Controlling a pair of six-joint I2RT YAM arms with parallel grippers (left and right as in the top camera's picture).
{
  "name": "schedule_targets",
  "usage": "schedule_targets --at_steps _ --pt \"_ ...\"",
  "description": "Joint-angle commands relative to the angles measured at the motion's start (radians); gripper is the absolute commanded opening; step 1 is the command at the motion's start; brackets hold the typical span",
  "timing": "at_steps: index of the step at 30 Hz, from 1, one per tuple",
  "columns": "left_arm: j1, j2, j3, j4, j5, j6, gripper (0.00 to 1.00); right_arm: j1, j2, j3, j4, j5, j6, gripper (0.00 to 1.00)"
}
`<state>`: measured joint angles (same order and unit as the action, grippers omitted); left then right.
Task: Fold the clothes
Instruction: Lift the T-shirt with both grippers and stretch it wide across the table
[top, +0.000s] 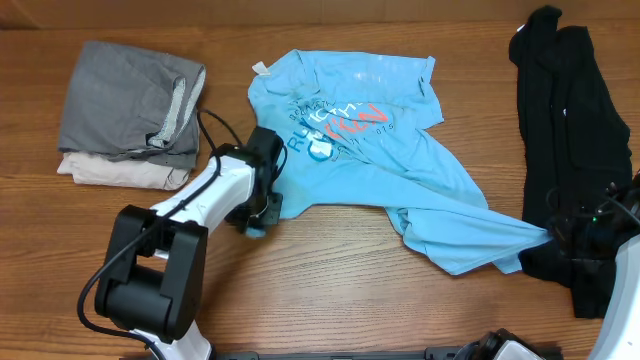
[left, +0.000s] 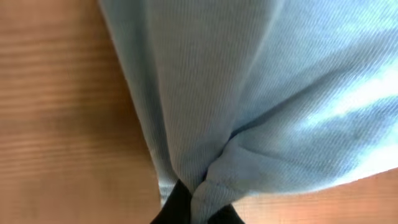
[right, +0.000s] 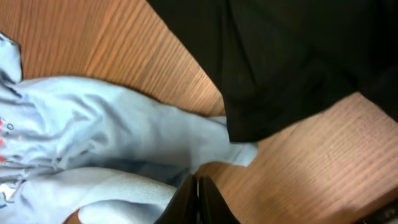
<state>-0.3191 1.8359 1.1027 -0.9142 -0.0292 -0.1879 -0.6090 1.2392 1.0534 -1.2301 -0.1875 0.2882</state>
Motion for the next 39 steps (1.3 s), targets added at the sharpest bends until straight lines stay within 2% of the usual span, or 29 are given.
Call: schedule_targets --at_steps 1,9,15,18,28,34,39 --pt "0.067 -0.097 0.130 -0.109 0.049 -0.032 0.04 -0.008 -0.005 0.140 -0.062 -0.017 -0.063 0.04" --pt "0.125 -0.413 0.504 -0.319 0.016 -0.018 0.04 -0.008 -0.006 0.505 -0.307 -0.037 -0.109 0.04" --pt "0.125 -0.526 0.773 -0.404 -0.058 -0.018 0.04 -0.008 -0.010 0.803 -0.464 -0.069 -0.122 0.04" --pt "0.125 -0.544 0.865 -0.445 -0.058 -0.018 0.04 -0.008 -0.041 0.879 -0.464 -0.078 -0.124 0.04" --pt "0.125 -0.560 1.247 -0.713 -0.129 -0.018 0.04 -0.007 -0.214 0.926 -0.464 -0.088 -0.117 0.04" --pt "0.125 -0.568 1.302 -0.775 -0.129 -0.018 0.04 -0.007 -0.290 0.937 -0.464 -0.079 -0.117 0.04" --pt "0.124 -0.528 1.300 -0.774 -0.196 -0.023 0.04 -0.008 -0.259 0.940 -0.463 -0.064 -0.113 0.04"
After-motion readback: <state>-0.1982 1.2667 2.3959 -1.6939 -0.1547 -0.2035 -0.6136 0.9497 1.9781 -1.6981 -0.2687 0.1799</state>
